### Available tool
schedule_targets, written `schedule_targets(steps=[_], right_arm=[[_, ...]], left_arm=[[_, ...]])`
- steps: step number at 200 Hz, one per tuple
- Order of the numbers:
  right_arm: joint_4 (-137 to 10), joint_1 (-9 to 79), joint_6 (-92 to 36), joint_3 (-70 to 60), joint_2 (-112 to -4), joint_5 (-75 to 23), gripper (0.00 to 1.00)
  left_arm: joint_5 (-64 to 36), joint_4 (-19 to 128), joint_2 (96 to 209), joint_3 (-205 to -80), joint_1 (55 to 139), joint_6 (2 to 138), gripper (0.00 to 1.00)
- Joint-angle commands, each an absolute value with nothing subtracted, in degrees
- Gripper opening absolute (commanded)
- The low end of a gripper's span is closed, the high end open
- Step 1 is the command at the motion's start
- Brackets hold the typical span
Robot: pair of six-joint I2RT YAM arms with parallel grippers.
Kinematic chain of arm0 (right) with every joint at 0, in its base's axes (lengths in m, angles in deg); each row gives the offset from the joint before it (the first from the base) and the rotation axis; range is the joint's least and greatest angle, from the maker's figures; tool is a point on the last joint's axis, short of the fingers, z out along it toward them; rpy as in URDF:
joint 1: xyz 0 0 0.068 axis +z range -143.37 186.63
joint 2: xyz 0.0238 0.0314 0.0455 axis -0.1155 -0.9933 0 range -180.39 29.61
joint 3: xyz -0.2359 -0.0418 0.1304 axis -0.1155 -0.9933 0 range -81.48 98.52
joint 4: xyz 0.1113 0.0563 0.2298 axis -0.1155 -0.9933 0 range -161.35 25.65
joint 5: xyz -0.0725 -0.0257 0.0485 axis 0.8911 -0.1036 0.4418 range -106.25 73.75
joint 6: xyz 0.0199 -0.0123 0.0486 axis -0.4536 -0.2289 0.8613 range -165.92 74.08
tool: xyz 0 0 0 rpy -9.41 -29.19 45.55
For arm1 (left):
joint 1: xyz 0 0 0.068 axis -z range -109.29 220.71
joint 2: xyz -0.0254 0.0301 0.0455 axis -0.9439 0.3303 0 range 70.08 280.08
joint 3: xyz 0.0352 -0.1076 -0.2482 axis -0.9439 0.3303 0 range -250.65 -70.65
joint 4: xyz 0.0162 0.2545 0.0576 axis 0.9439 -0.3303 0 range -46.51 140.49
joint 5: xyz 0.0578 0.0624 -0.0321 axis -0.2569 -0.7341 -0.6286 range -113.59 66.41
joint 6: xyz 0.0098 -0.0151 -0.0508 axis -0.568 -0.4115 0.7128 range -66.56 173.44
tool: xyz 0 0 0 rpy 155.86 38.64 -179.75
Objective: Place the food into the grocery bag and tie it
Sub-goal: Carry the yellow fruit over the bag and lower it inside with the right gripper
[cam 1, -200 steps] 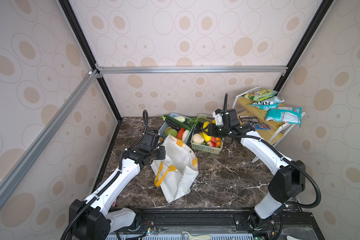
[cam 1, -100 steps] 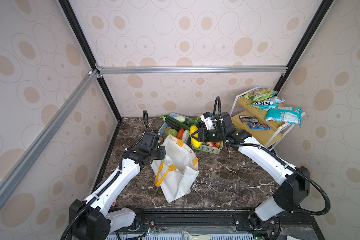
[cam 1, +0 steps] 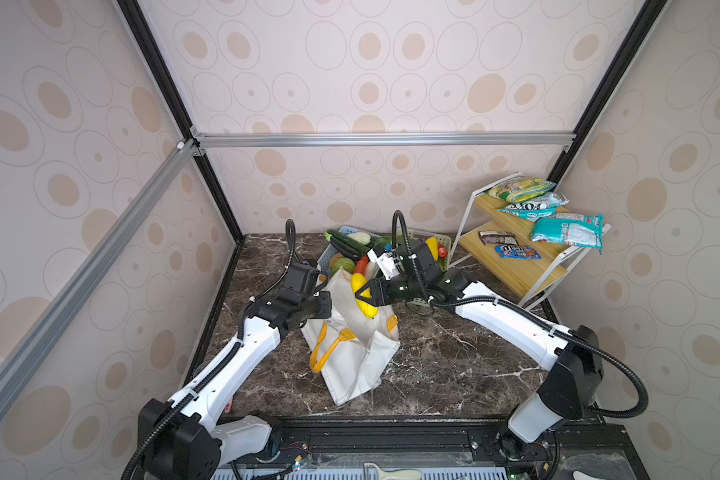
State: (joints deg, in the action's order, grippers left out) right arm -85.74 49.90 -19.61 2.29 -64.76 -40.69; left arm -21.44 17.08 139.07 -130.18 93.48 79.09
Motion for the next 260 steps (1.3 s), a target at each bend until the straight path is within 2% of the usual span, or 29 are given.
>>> schedule_targets(steps=[1, 93, 206, 260], right_arm=[[-85.63, 51.34, -21.01, 2.85, -66.96, -41.56, 0.45], [-88.56, 55.50, -25.56, 5.46, -73.68, -40.50, 0.45], [-94.95, 58.03, -33.90, 5.05, -74.68, -39.08, 0.44], [-103.21, 57.97, -39.17, 9.50, -76.51, -33.35, 0.43]], left_arm=[[-21.13, 18.93, 137.68, -131.26, 93.18, 79.37, 0.06], [-21.39, 18.41, 137.14, -131.33, 93.16, 79.28, 0.06], [-21.49, 18.86, 135.91, -131.68, 93.11, 79.81, 0.04], [-18.35, 18.73, 134.74, -132.24, 93.11, 79.08, 0.03]])
